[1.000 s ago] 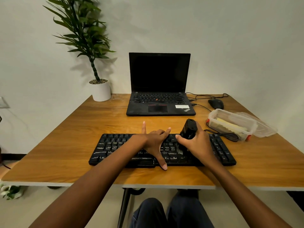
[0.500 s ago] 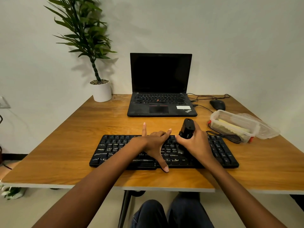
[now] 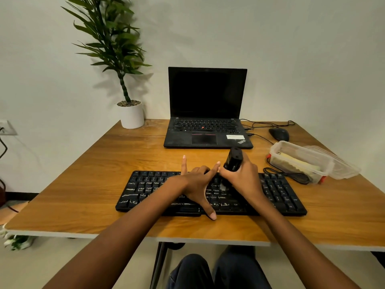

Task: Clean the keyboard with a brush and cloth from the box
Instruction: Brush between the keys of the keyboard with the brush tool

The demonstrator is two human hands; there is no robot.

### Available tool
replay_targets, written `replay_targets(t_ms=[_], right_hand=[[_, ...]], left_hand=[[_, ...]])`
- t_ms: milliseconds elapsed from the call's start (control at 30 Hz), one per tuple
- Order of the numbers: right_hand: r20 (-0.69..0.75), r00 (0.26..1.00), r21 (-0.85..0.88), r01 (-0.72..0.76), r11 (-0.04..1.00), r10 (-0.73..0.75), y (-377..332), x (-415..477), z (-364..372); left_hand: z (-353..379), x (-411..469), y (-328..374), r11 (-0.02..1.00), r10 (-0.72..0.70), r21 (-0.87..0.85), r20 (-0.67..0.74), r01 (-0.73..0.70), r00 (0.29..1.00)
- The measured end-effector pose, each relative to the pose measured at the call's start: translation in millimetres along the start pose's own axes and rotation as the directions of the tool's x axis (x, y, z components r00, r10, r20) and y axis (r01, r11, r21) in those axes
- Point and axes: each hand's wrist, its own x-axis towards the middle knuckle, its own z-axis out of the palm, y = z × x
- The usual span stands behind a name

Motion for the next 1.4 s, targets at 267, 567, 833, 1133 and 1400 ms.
replay_targets(t_ms=[267,567,833,1133,1400], right_hand=[[0.115,0.989,0.021,-0.094,0.995,0.091,4,-39,-15],[-0.072,0.997,-0.035,-0.018,0.999,0.015,-7,-2,11],[0.005,0.999,0.027,-0.033,0.999,0.033,-2,-61,-7],[0.007,1.0,0.069,0.008,0.998,-0.008,-2,-49,-7],[0.072,0.997,0.075,-0.028,0.997,0.022,2,-36,-5]], left_hand=[[2,1,-2,1.0,0.004,-0.003,-0.02,-0.004,1.0],[2,-1,-1,0.999,-0.01,-0.031,-0.006,0.009,1.0],[2,-2,-2,1.0,-0.011,-0.023,-0.014,0.011,1.0],[3,-3,-2,0.999,-0.009,-0.033,-0.025,0.008,1.0],[5,-2,-4,0.999,0.002,-0.038,-0.035,-0.004,0.999]])
